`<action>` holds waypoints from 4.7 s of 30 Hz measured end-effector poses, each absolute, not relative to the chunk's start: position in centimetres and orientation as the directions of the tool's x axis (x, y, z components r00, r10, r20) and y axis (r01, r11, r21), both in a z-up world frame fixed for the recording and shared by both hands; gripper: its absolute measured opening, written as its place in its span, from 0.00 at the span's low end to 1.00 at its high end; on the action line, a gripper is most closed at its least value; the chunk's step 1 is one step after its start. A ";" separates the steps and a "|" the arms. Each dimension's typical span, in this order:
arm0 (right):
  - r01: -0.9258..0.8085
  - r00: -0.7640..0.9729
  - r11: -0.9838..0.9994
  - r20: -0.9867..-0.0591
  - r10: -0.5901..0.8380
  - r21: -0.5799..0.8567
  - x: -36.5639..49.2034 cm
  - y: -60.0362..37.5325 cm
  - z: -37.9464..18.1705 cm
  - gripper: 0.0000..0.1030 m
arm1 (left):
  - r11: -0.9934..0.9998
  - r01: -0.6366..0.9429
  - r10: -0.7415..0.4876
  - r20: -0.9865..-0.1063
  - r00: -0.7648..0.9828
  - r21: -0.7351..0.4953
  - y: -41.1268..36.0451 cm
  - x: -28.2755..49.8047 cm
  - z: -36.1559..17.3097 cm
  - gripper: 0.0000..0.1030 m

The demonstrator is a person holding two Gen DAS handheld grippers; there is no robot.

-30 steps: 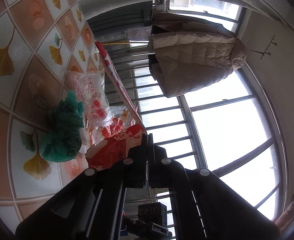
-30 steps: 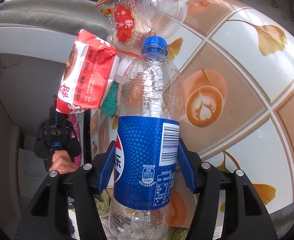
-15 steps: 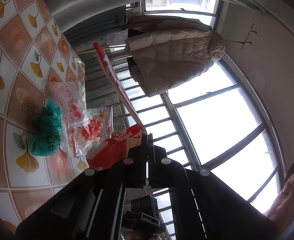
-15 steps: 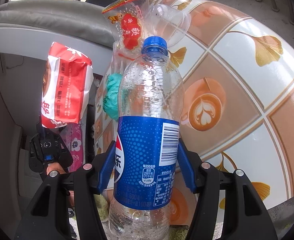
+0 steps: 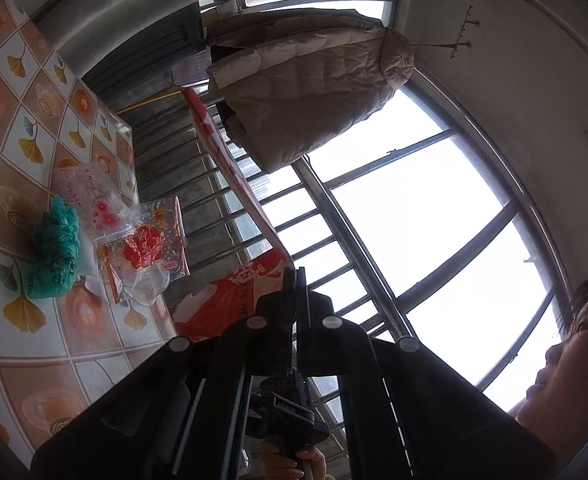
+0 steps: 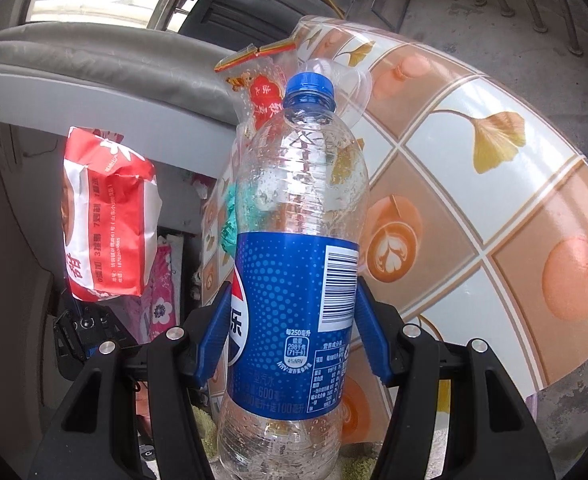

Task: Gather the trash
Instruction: 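Carry the Pepsi bottle and red snack bag with both tools over the wastebasket, then open both tools to drop the bottle and snack bag into the wastebasket, then move both tools back to the table toward the green plastic bag, then grasp the crumpled green plastic bag with the left tool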

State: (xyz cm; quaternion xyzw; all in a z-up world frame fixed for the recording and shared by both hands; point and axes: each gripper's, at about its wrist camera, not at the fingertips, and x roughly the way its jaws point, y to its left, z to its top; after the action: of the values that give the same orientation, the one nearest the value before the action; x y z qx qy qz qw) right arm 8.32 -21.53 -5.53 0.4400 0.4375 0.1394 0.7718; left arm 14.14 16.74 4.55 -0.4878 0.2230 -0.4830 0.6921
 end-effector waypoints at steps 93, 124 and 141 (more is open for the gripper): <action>0.459 0.804 0.364 -0.554 0.219 0.810 -5.5 -48.4 -11.9 0.75 | 0.767 0.551 -0.617 -0.611 0.495 -0.328 -11.2 11.5 3.2 0.67; -0.062 0.617 0.995 -0.781 0.100 0.078 21.0 -20.0 -3.2 0.75 | 0.919 0.212 -0.387 -0.658 0.646 -0.333 6.1 22.0 -2.0 0.67; -0.157 0.608 0.985 -0.780 0.148 0.064 26.3 -17.8 -4.8 0.63 | 0.896 0.193 -0.434 -0.689 0.581 -0.401 6.5 23.8 -4.2 0.40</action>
State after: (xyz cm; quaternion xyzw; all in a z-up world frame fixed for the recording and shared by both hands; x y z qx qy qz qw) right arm 26.34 -17.84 -4.75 -0.0053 0.4347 0.0851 0.8966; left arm 23.78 6.51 -4.16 -0.1426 0.4214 -0.1786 0.8776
